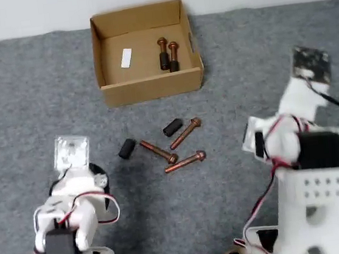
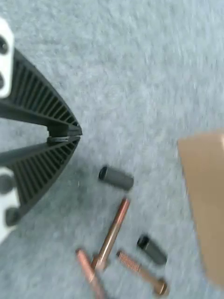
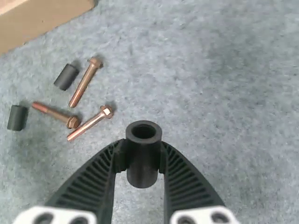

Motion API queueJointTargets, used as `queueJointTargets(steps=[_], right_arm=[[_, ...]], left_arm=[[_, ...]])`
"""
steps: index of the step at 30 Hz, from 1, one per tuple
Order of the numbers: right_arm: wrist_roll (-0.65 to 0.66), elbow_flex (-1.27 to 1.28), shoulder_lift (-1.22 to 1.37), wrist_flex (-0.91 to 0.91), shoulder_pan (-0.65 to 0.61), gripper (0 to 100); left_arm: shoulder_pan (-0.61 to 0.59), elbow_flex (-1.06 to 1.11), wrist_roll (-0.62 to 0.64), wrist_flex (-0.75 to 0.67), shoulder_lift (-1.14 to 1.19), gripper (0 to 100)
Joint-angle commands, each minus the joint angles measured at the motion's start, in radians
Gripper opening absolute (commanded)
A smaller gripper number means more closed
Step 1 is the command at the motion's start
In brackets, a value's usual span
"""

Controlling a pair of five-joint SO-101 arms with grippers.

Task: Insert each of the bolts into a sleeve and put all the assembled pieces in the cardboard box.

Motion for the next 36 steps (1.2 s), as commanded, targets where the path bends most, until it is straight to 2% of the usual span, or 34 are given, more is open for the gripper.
queueJointTargets(steps=[1,6,11,17,21,28,36], right_arm=[[-0.014,0.051,-0.113,0.038,0.053,0.8],[-0.012,0.140,-0.208,0.038,0.133,0.8],[-0.011,0.167,-0.269,0.038,0.162,0.8],[-0.014,0.201,-0.286,0.038,0.162,0.8],[-0.052,0.210,-0.283,0.028,0.162,0.8],[-0.060,0.209,-0.278,0.024,0.162,0.8],[-0.058,0.209,-0.278,0.024,0.162,0.8]], left_arm=[[0.083,-0.219,-0.011,0.014,0.242,0],[0.241,-0.453,-0.021,0.077,0.571,0],[0.376,-0.653,-0.117,0.161,0.850,1],[0.417,-0.834,-0.365,0.180,1.123,1],[0.419,-0.931,-0.459,0.180,1.275,2],[0.442,-1.107,-0.466,0.252,1.496,16],[0.525,-1.336,-0.468,0.292,1.709,17]])
